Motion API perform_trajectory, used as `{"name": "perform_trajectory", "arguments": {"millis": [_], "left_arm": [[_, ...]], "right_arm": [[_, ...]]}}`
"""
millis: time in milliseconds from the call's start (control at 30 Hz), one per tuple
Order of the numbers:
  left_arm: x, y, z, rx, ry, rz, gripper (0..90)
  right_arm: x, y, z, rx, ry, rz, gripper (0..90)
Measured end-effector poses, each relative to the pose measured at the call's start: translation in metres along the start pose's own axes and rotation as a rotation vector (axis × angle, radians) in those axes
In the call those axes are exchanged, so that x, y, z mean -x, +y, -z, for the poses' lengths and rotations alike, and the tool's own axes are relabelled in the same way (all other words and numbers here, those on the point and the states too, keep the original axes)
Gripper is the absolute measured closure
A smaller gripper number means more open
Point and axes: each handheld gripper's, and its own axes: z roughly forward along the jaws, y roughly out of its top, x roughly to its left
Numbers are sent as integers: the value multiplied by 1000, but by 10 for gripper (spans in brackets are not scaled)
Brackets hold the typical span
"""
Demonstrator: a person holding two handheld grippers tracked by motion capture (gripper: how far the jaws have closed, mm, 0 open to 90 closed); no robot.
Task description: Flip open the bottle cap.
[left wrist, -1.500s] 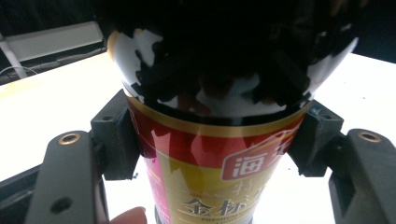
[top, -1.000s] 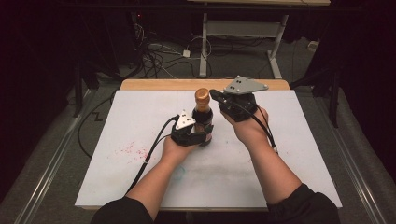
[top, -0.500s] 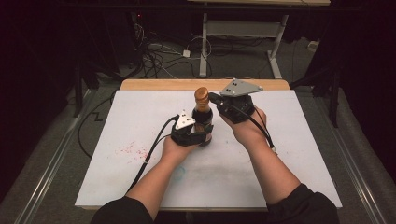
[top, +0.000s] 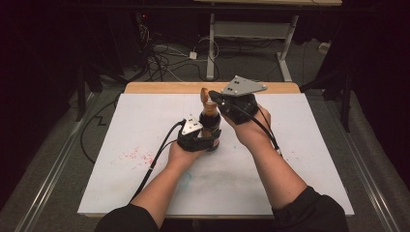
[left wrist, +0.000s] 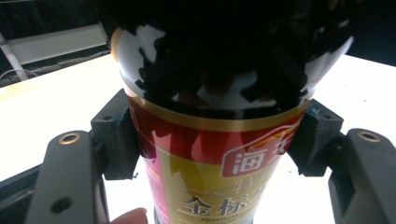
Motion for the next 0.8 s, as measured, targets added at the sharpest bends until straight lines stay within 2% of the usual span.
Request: {"name": "perform_trajectory", "arguments": {"millis": [67,133,300,500,633,733,767,800], "left_arm": [[0,1,0,-3,-1,2,290],[0,1,1,-5,-2,3,290],[0,1,0,-3,-1,8,287],[0,2,-1,-12,3,9,282],[0,4,-2,-30,12,8,279],[1,5,-2,-39,15,7,276],[1,5,-2,-44,16,5,276],[0,6,-2,-47,15,10,275]], "right_arm": [[-7,5,-3,2,13,23,900],[-9,6,-2,9,14,24,900],[7,-5,8,17,-4,-33,900],[28,-31,20,-2,-32,-101,900],[35,-49,22,-17,-35,-135,900],[36,-62,21,-18,-35,-142,900],[37,-65,20,-20,-36,-140,872],[37,-70,19,-18,-36,-147,750]]}}
